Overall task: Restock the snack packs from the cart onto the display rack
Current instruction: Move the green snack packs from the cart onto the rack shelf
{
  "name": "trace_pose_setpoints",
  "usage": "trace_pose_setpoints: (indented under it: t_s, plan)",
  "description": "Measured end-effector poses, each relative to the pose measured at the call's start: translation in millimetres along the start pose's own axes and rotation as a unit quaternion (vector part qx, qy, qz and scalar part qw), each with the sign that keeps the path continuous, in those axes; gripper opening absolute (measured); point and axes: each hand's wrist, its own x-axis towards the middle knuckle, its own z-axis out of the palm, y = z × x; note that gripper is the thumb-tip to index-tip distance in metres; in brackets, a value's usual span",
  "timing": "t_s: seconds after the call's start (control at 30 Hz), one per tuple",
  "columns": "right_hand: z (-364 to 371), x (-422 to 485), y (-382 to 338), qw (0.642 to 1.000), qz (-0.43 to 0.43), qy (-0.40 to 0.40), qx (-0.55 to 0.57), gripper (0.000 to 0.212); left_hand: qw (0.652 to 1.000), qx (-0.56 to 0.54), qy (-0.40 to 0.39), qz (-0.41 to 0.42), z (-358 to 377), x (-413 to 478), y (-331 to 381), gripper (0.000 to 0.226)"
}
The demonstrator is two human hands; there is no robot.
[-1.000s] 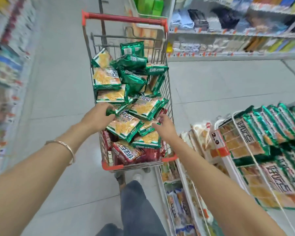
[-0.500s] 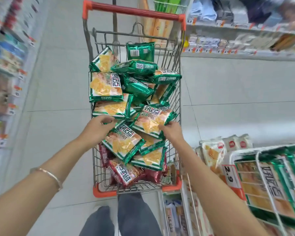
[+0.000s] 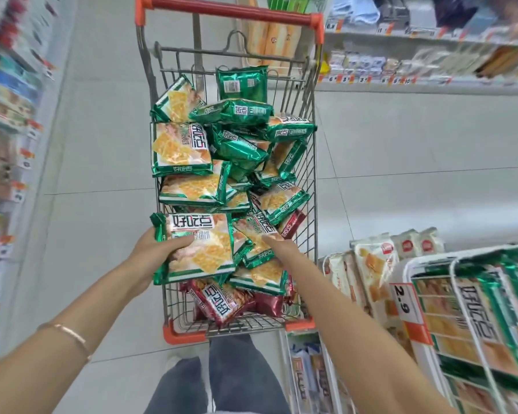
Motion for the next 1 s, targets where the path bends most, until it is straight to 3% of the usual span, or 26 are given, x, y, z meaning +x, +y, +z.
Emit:
trace_pose_setpoints:
  t_s: [0.17,0.27,0.33,0.4,0.47,0.57,0.67,0.73,0.87,0.93,1.0]
  plan:
    - [16,10,4,0.993,-0.022,0.068,0.092,0.084,0.999,-0.017,0.025,0.02,-8,-5,-5,0.046]
    - [7,-15,3,0.975,-0.167,0.141,0.025,0.049,0.997,-0.043,0.05,0.031,-5,-8,-4,0.054]
    - [-8,-45,0,0.929,-0.307,0.203,-0.026,0.031,0.996,-0.029,0.072,0.051,-1,-12,-2,0.061]
    - [-29,-75,-5,0.888,-0.395,0.233,-0.02,0.033,0.993,0.004,0.088,0.083,6,-19,2,0.066]
    - [-54,-100,-8,0.87,-0.427,0.247,0.013,0.043,0.992,0.013,0.08,0.101,14,-29,6,0.076]
    - [-73,-133,-4,0.888,-0.406,0.162,0.14,0.058,0.993,0.043,0.045,0.099,27,-50,13,0.098]
    - [-55,-163,12,0.921,-0.312,0.058,0.225,0.061,0.992,0.077,-0.016,0.094,44,-88,21,0.093]
    - [-40,-181,29,0.92,-0.27,0.012,0.284,0.052,0.987,0.107,-0.063,0.102,55,-116,23,0.086]
    - [-35,-212,76,0.907,-0.248,-0.024,0.339,0.047,0.975,0.127,-0.165,0.073,70,-171,22,0.089]
    - [-41,-227,99,0.906,-0.243,-0.007,0.346,0.046,0.965,0.093,-0.242,0.038,83,-196,21,0.092]
    - [-55,-247,119,0.908,-0.24,0.035,0.341,0.058,0.943,0.089,-0.32,0.032,100,-221,22,0.076]
